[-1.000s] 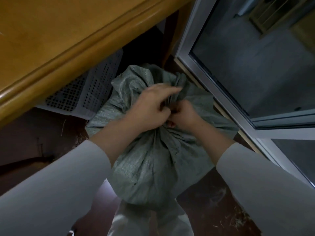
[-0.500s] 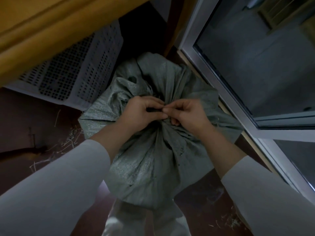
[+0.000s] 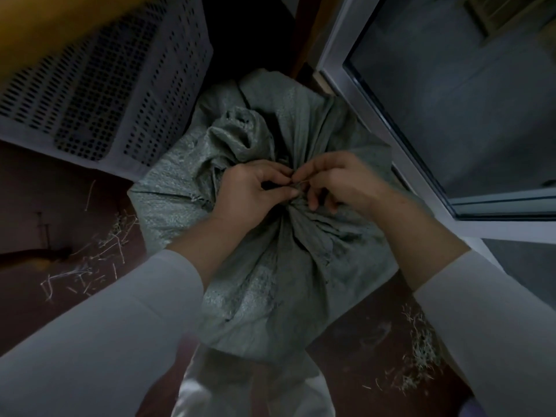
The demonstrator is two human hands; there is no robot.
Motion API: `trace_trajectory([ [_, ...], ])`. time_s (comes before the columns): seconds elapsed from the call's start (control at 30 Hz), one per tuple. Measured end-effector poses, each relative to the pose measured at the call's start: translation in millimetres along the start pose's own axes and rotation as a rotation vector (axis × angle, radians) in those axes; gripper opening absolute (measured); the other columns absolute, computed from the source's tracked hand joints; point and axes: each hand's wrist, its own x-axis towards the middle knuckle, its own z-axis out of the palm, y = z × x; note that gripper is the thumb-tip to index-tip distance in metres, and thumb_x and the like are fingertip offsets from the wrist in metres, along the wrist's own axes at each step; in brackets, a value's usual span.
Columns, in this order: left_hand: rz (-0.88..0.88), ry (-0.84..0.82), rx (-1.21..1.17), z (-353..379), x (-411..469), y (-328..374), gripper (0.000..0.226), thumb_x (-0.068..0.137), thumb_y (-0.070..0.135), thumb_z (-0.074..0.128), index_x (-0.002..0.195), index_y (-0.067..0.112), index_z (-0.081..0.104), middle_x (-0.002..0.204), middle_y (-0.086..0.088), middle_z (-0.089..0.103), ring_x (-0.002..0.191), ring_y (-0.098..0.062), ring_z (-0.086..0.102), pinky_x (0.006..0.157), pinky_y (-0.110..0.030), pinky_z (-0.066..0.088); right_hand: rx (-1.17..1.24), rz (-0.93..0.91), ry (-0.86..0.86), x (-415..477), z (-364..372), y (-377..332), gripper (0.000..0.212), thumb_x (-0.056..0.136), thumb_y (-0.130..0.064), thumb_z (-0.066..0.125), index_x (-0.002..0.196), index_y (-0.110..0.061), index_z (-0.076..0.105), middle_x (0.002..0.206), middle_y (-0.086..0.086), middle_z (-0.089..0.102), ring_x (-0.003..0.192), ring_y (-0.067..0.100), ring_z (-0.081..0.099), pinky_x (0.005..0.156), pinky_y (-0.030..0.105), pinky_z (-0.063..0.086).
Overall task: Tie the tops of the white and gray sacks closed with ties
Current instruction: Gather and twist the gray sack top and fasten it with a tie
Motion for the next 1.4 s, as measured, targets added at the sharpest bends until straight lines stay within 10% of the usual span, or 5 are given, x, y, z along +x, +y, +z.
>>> trace_trajectory([
  [0.3, 0.072, 0.015, 0.070, 3, -3, 0, 0.014, 0.073, 0.016, 0.070, 0.076, 0.003, 0.074, 0.091, 0.003, 0.065, 0.085, 0.000, 0.059, 0.083, -0.006, 0.044, -0.426, 0.015, -0.084, 14, -8, -24, 0.019, 0.085, 0.000, 0.058, 0.102, -0.003, 0.066, 0.076, 0.017, 0.066, 0.035, 0.007, 0.054, 0.037, 0.015, 0.041],
  [0.5, 0.125, 0.057, 0.144, 6, -3, 1, 0.011, 0.073, 0.009, 0.070, 0.076, -0.001, 0.071, 0.090, -0.011, 0.067, 0.084, -0.005, 0.057, 0.080, 0.002, 0.038, -1.034, -0.185, 0.149, 25, 9, -29, 0.023, 0.089, -0.009, 0.052, 0.109, -0.007, 0.064, 0.113, 0.013, 0.062, 0.101, 0.028, 0.059, 0.071, 0.027, 0.042],
  [0.73, 0.127, 0.073, 0.231, 10, -3, 4, 0.017, 0.071, 0.011, 0.067, 0.082, -0.001, 0.070, 0.092, -0.015, 0.068, 0.085, -0.010, 0.055, 0.077, -0.014, 0.043, -1.296, -0.232, 0.166, 18, 17, -30, 0.026, 0.092, -0.002, 0.045, 0.116, -0.004, 0.055, 0.123, 0.014, 0.053, 0.113, 0.030, 0.053, 0.071, 0.035, 0.038],
  [1.17, 0.078, 0.126, 0.313, 9, -10, 9, 0.019, 0.081, 0.013, 0.055, 0.084, -0.003, 0.066, 0.089, -0.019, 0.063, 0.083, -0.021, 0.060, 0.079, -0.016, 0.040, -0.600, -0.254, 0.034, 22, 2, -15, 0.021, 0.084, -0.012, 0.060, 0.090, 0.006, 0.070, 0.078, 0.017, 0.066, 0.070, 0.022, 0.060, 0.073, 0.040, 0.052],
  [1.4, 0.072, 0.131, 0.275, 15, -13, 6, 0.011, 0.080, 0.004, 0.059, 0.082, -0.004, 0.066, 0.088, -0.019, 0.062, 0.082, -0.012, 0.053, 0.078, -0.017, 0.041, -0.192, -0.067, -0.115, 18, -5, -4, 0.020, 0.083, 0.005, 0.063, 0.103, 0.006, 0.064, 0.065, 0.007, 0.058, 0.050, 0.005, 0.056, 0.050, 0.011, 0.052],
])
